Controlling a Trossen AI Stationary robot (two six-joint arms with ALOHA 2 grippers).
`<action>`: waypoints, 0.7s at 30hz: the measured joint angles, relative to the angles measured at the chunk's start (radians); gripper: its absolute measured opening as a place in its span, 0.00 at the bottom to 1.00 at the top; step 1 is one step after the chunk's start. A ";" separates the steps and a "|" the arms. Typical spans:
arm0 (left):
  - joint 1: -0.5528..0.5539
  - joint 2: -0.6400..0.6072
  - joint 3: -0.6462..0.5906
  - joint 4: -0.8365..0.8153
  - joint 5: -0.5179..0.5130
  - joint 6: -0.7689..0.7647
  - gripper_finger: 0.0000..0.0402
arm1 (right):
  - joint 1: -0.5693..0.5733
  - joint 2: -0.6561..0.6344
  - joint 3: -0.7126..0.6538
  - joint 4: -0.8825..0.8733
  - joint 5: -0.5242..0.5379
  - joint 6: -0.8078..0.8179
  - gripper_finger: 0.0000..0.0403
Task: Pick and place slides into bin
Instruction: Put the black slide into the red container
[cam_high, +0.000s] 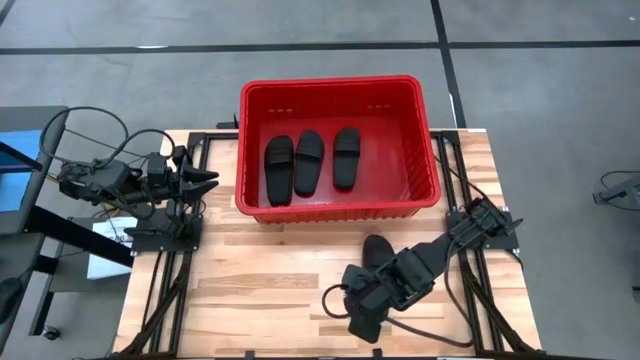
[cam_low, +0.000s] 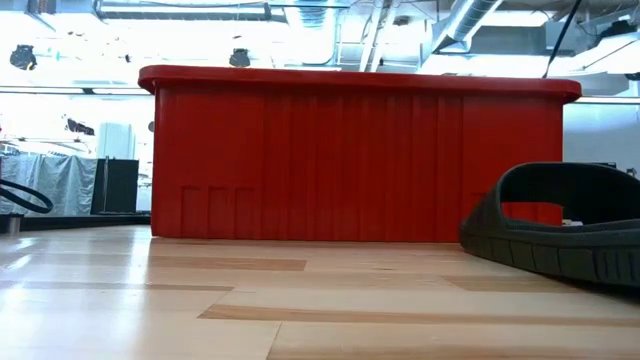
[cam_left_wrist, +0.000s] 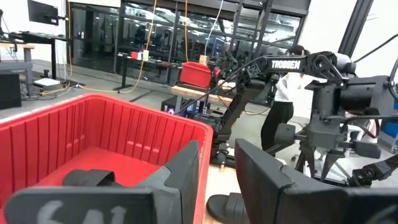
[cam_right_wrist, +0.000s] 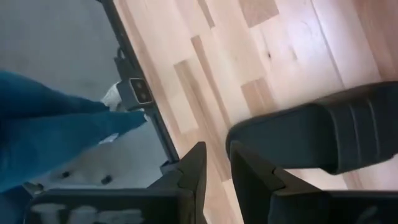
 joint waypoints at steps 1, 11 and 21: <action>0.000 0.000 0.000 0.000 0.000 0.000 0.23 | 0.005 0.001 0.000 -0.006 0.001 0.001 0.16; 0.000 0.000 0.000 -0.001 0.059 -0.005 0.23 | 0.100 0.001 0.000 -0.155 0.068 0.054 0.16; 0.000 0.000 0.000 -0.002 0.139 -0.009 0.23 | 0.159 0.085 0.000 -0.163 0.180 0.134 0.16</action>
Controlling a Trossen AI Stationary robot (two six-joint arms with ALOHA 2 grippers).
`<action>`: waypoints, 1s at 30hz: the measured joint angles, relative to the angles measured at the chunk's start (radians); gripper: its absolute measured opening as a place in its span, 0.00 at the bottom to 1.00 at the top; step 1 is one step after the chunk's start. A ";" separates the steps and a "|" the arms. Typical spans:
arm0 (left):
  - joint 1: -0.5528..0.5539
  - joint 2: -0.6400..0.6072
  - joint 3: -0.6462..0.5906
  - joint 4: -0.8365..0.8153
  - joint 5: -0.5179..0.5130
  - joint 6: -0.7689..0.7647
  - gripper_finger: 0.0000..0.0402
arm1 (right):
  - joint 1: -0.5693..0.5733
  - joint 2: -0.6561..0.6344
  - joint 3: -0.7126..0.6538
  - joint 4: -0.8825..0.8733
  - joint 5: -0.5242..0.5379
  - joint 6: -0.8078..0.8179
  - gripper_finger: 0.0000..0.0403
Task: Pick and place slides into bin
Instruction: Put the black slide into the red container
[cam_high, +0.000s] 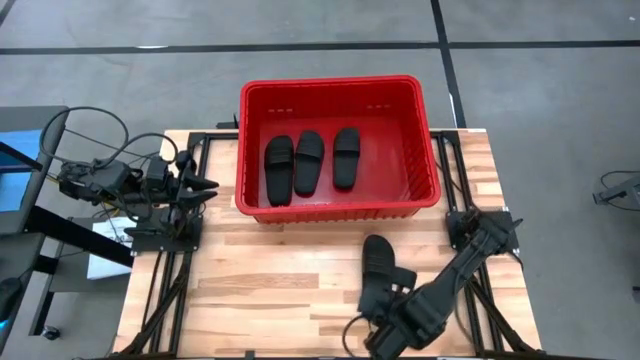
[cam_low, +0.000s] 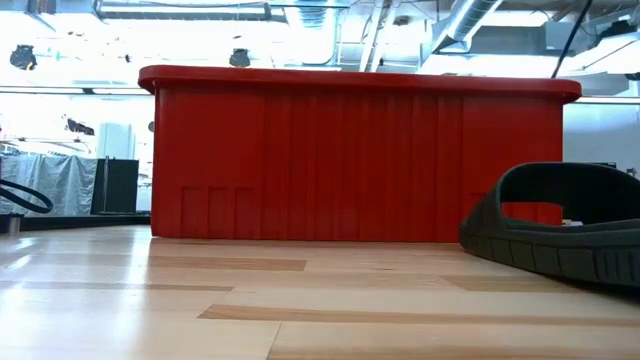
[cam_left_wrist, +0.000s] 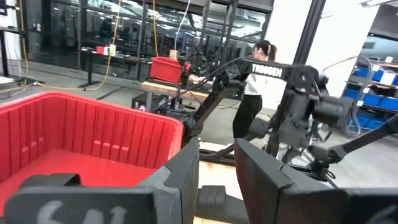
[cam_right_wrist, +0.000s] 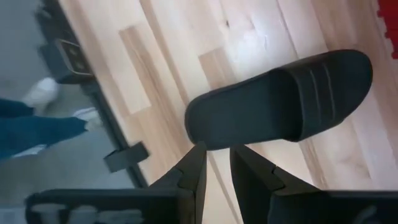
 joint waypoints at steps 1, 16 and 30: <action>0.000 0.000 0.000 0.000 0.004 -0.003 0.23 | 0.002 0.018 0.000 0.001 0.001 0.000 0.16; 0.000 0.000 0.000 0.000 0.009 -0.018 0.23 | 0.003 0.258 0.000 0.013 -0.088 -0.110 0.16; 0.000 0.000 0.000 0.000 0.009 -0.039 0.23 | -0.003 0.311 0.000 0.039 -0.047 -0.188 0.16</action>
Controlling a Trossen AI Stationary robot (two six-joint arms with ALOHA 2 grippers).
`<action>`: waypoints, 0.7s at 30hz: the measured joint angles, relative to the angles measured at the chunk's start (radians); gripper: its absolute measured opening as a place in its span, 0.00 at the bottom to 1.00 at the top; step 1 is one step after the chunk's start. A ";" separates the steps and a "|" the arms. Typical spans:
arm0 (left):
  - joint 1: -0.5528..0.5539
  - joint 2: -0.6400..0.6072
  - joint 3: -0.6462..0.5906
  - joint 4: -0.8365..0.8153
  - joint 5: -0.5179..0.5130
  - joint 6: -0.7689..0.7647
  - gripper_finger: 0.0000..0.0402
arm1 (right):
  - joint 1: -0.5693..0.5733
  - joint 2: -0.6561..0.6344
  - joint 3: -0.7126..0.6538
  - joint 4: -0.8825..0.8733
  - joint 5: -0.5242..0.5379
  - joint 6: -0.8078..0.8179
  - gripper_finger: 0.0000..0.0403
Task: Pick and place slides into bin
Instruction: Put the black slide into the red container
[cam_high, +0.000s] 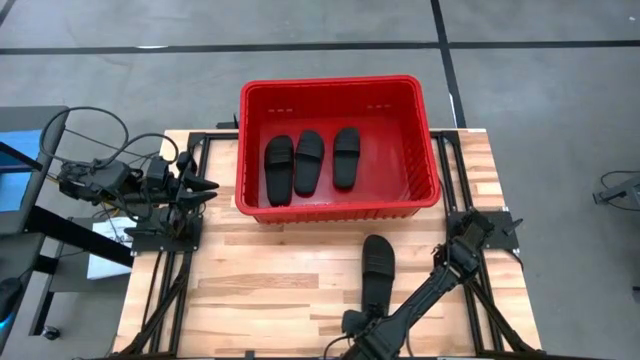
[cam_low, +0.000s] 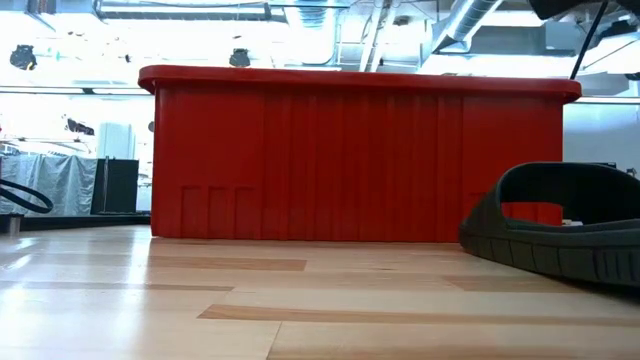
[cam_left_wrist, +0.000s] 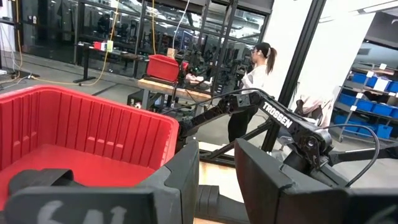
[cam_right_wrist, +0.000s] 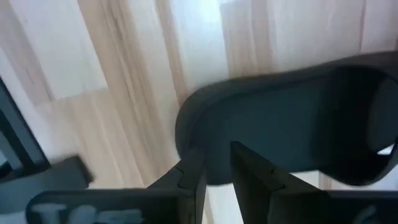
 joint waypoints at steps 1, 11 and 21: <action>0.000 0.000 0.000 0.000 0.000 0.000 0.23 | 0.000 0.000 0.000 0.004 0.001 -0.010 0.17; 0.000 0.000 0.000 -0.006 0.000 -0.010 0.23 | 0.000 0.000 0.000 0.009 0.040 -0.036 0.33; 0.000 0.000 0.000 -0.006 0.012 -0.043 0.23 | -0.008 -0.003 -0.147 0.092 0.054 -0.058 0.48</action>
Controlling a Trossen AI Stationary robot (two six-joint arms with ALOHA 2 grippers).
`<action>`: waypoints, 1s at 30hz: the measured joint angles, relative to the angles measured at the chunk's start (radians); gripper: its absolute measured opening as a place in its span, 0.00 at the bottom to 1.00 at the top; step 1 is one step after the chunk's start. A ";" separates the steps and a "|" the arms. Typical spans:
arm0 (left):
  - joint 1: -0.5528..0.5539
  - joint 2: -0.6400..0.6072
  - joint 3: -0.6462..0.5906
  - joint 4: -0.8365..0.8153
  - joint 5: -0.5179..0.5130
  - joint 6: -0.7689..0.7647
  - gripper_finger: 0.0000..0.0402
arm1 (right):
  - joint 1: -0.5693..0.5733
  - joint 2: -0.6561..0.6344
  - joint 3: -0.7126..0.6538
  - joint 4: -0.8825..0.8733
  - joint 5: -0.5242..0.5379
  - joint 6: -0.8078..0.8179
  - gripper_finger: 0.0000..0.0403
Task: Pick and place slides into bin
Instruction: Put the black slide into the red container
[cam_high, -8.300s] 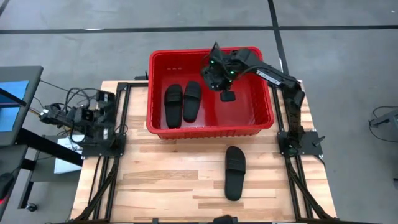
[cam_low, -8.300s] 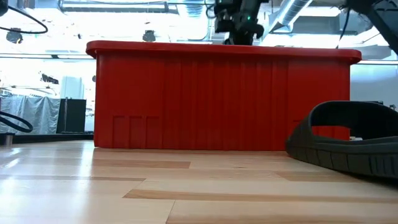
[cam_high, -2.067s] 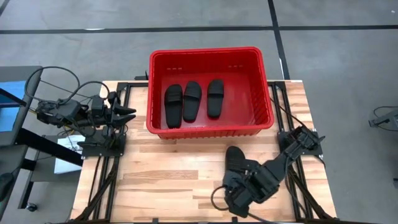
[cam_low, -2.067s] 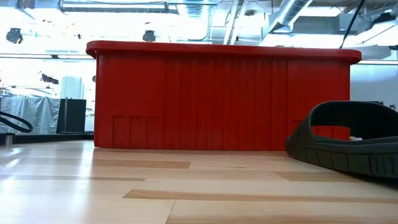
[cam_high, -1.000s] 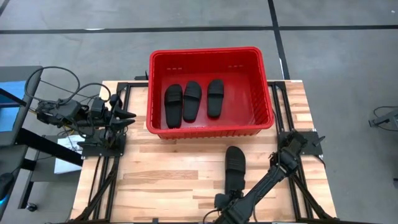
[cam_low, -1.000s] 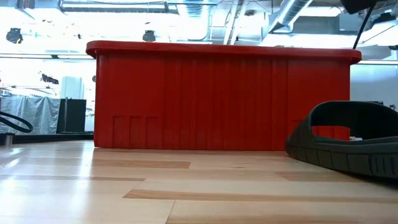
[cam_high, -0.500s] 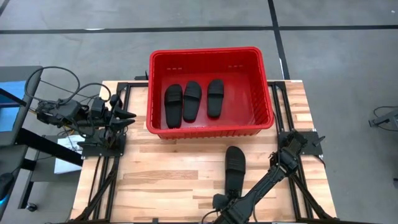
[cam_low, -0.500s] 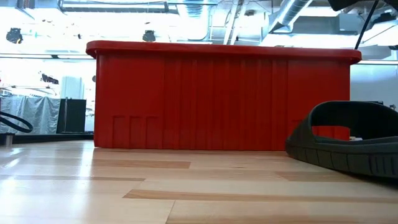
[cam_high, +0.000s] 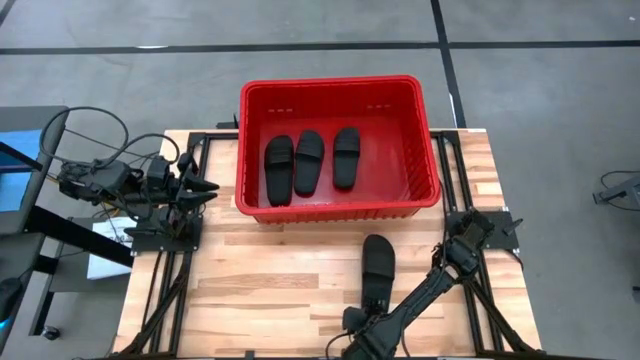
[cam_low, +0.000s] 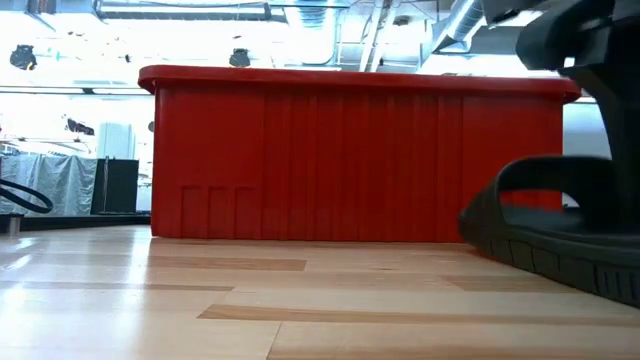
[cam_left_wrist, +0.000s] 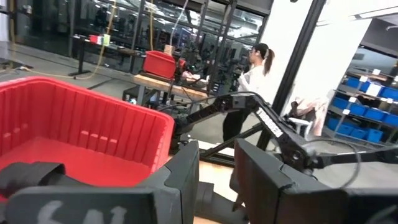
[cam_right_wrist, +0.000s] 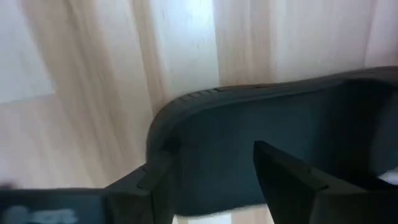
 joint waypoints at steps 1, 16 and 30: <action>0.000 0.000 0.000 0.000 0.009 -0.003 0.23 | -0.003 -0.004 -0.017 0.017 0.003 -0.002 0.48; 0.000 0.000 0.000 0.000 0.017 -0.016 0.23 | -0.050 -0.027 -0.170 0.217 -0.071 -0.023 0.16; 0.000 0.000 0.000 -0.035 0.065 -0.042 0.23 | -0.059 -0.060 -0.151 0.222 -0.230 -0.016 0.00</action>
